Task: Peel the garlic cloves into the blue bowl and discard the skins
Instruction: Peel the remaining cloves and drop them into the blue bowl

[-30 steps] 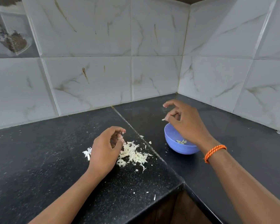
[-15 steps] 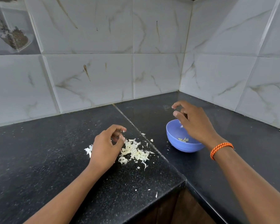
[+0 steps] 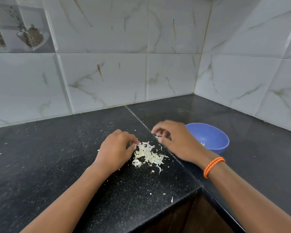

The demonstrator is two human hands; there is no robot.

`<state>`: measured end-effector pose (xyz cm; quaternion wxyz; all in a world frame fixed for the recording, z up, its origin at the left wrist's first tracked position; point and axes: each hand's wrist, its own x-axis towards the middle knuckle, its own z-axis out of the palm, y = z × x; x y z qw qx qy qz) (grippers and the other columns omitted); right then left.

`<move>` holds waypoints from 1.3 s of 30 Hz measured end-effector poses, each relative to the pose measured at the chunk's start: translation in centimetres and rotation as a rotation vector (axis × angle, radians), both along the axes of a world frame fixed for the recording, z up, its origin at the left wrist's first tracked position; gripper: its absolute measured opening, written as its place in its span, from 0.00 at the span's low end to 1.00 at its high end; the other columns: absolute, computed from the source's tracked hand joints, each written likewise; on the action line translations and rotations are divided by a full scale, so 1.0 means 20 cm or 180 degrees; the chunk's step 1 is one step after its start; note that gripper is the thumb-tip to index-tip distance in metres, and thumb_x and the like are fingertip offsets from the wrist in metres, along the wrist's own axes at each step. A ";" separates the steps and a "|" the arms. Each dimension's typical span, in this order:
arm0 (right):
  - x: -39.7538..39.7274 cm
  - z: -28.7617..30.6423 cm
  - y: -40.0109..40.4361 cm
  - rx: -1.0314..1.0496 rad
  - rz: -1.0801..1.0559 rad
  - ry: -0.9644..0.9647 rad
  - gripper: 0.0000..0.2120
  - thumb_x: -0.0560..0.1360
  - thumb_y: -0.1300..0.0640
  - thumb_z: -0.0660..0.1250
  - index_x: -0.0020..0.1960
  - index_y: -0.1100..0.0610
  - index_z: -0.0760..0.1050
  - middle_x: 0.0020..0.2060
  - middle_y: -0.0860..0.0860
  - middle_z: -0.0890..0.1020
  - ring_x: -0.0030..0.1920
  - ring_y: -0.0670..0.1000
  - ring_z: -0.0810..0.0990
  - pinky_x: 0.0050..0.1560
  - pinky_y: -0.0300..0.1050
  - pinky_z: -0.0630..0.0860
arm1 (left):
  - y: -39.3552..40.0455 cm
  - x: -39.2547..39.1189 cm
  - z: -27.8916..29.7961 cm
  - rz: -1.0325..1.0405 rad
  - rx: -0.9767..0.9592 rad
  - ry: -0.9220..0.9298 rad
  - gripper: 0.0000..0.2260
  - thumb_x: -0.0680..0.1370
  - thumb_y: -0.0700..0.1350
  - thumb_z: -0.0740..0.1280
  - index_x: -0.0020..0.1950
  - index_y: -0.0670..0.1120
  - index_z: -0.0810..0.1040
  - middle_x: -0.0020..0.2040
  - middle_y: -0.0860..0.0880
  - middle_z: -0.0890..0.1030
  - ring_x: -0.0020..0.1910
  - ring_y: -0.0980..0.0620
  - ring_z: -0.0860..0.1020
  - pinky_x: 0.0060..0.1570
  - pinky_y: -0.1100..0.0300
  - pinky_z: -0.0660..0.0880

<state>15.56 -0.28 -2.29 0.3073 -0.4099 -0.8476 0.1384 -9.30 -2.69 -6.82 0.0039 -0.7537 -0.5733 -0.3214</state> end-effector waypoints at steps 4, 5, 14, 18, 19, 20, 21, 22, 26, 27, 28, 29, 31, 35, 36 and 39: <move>-0.17 -0.11 -0.01 -0.0051 0.0182 -0.0776 0.07 0.81 0.56 0.70 0.57 0.50 0.85 0.51 0.46 0.81 0.53 0.48 0.79 0.53 0.53 0.79 | -0.03 -0.01 0.02 -0.0178 -0.0033 0.0695 0.07 0.81 0.52 0.71 0.56 0.60 0.87 0.50 0.60 0.84 0.53 0.55 0.76 0.50 0.57 0.68; -0.20 -0.13 -0.02 -0.0002 0.0131 -0.0988 0.08 0.82 0.55 0.68 0.58 0.51 0.84 0.53 0.47 0.80 0.57 0.50 0.78 0.55 0.55 0.79 | -0.04 -0.01 0.02 -0.0182 -0.0091 0.0715 0.07 0.81 0.52 0.71 0.57 0.59 0.86 0.51 0.60 0.84 0.54 0.55 0.76 0.50 0.58 0.67; -0.26 -0.14 -0.06 0.0312 -0.0113 -0.0951 0.06 0.81 0.53 0.71 0.57 0.50 0.84 0.57 0.46 0.78 0.59 0.50 0.74 0.52 0.48 0.76 | -0.05 -0.01 0.04 0.0052 -0.0156 0.0674 0.05 0.81 0.54 0.70 0.55 0.60 0.85 0.48 0.60 0.83 0.55 0.57 0.78 0.47 0.59 0.66; -0.28 -0.19 -0.07 0.0373 -0.0018 -0.1075 0.08 0.83 0.52 0.68 0.59 0.52 0.82 0.56 0.47 0.77 0.57 0.50 0.73 0.54 0.49 0.74 | -0.04 -0.01 0.02 0.0196 -0.0160 0.0617 0.06 0.82 0.54 0.69 0.55 0.60 0.85 0.49 0.59 0.82 0.56 0.53 0.78 0.47 0.56 0.68; -0.29 -0.20 -0.07 0.0428 -0.0013 -0.1122 0.08 0.84 0.52 0.67 0.59 0.53 0.82 0.56 0.47 0.77 0.57 0.50 0.73 0.56 0.50 0.74 | -0.04 -0.01 0.02 0.0236 -0.0133 0.0606 0.06 0.82 0.54 0.69 0.56 0.59 0.85 0.49 0.58 0.82 0.56 0.53 0.78 0.47 0.56 0.69; -0.29 -0.20 -0.07 0.0499 -0.0005 -0.1135 0.08 0.84 0.52 0.67 0.59 0.53 0.81 0.56 0.47 0.77 0.57 0.50 0.73 0.56 0.50 0.74 | -0.04 -0.01 0.02 0.0271 -0.0111 0.0599 0.06 0.82 0.53 0.69 0.57 0.59 0.85 0.50 0.58 0.81 0.56 0.52 0.78 0.47 0.55 0.69; -0.28 -0.18 -0.07 0.0524 -0.0005 -0.1097 0.06 0.84 0.53 0.67 0.58 0.53 0.81 0.56 0.47 0.77 0.56 0.50 0.73 0.56 0.50 0.74 | -0.04 -0.01 0.02 0.0293 -0.0082 0.0563 0.06 0.83 0.53 0.69 0.57 0.59 0.85 0.49 0.58 0.81 0.56 0.53 0.78 0.46 0.55 0.69; -0.27 -0.17 -0.08 0.0513 -0.0023 -0.0989 0.04 0.84 0.53 0.67 0.56 0.52 0.80 0.55 0.46 0.78 0.56 0.49 0.73 0.56 0.50 0.73 | -0.04 -0.01 0.02 0.0315 -0.0067 0.0523 0.06 0.83 0.54 0.69 0.57 0.58 0.85 0.49 0.58 0.81 0.56 0.53 0.78 0.46 0.55 0.69; -0.19 -0.12 -0.07 0.0225 -0.0216 -0.0162 0.05 0.82 0.55 0.70 0.50 0.47 0.77 0.42 0.42 0.81 0.43 0.44 0.78 0.45 0.49 0.79 | -0.04 -0.01 0.01 0.0307 0.0044 0.0285 0.08 0.84 0.57 0.68 0.52 0.57 0.85 0.46 0.58 0.80 0.48 0.55 0.78 0.43 0.54 0.72; -0.17 -0.12 -0.07 0.0137 -0.0216 0.0015 0.06 0.81 0.56 0.72 0.50 0.46 0.77 0.41 0.42 0.82 0.40 0.45 0.79 0.43 0.49 0.80 | -0.04 -0.01 0.01 0.0277 0.0059 0.0210 0.07 0.83 0.57 0.69 0.51 0.58 0.84 0.45 0.59 0.80 0.47 0.56 0.78 0.43 0.55 0.72; -0.14 -0.12 -0.07 0.0075 -0.0193 0.0140 0.07 0.80 0.57 0.73 0.51 0.45 0.78 0.41 0.42 0.82 0.38 0.45 0.79 0.41 0.47 0.80 | -0.04 -0.01 0.01 0.0250 0.0056 0.0131 0.04 0.82 0.56 0.71 0.51 0.59 0.84 0.45 0.59 0.80 0.45 0.57 0.77 0.43 0.55 0.72; -0.12 -0.12 -0.06 0.0020 -0.0167 0.0244 0.09 0.79 0.58 0.74 0.53 0.45 0.78 0.41 0.42 0.82 0.38 0.46 0.79 0.40 0.45 0.80 | -0.04 0.00 0.01 0.0187 0.0053 0.0031 0.01 0.80 0.55 0.74 0.51 0.60 0.84 0.44 0.60 0.80 0.44 0.58 0.77 0.43 0.56 0.72; -0.07 -0.14 -0.06 -0.0047 -0.0137 0.0451 0.11 0.78 0.61 0.74 0.55 0.46 0.79 0.43 0.42 0.83 0.38 0.47 0.78 0.40 0.43 0.78 | -0.03 0.01 0.00 0.0033 0.0010 -0.0153 0.05 0.77 0.52 0.77 0.50 0.61 0.83 0.43 0.61 0.80 0.43 0.59 0.78 0.41 0.58 0.73; -0.03 -0.21 -0.06 0.0192 -0.0224 0.0529 0.13 0.78 0.63 0.74 0.56 0.47 0.81 0.43 0.42 0.79 0.40 0.49 0.77 0.43 0.40 0.75 | -0.02 0.00 0.01 -0.0570 -0.0591 -0.0301 0.04 0.76 0.57 0.78 0.46 0.61 0.85 0.42 0.60 0.83 0.42 0.59 0.80 0.42 0.55 0.78; -0.02 -0.23 -0.06 0.0238 -0.0238 0.0509 0.12 0.79 0.63 0.74 0.57 0.48 0.82 0.44 0.42 0.78 0.41 0.48 0.78 0.44 0.37 0.73 | -0.02 -0.01 0.01 -0.0655 -0.0740 -0.0145 0.05 0.75 0.58 0.78 0.46 0.61 0.85 0.42 0.61 0.83 0.42 0.59 0.80 0.43 0.56 0.78; -0.02 -0.25 -0.07 0.0246 -0.0197 0.0433 0.10 0.83 0.62 0.70 0.59 0.48 0.84 0.48 0.41 0.77 0.45 0.44 0.78 0.45 0.32 0.70 | -0.01 -0.01 0.01 -0.0782 -0.0958 0.0172 0.07 0.75 0.57 0.80 0.47 0.59 0.85 0.40 0.58 0.83 0.41 0.58 0.79 0.43 0.58 0.77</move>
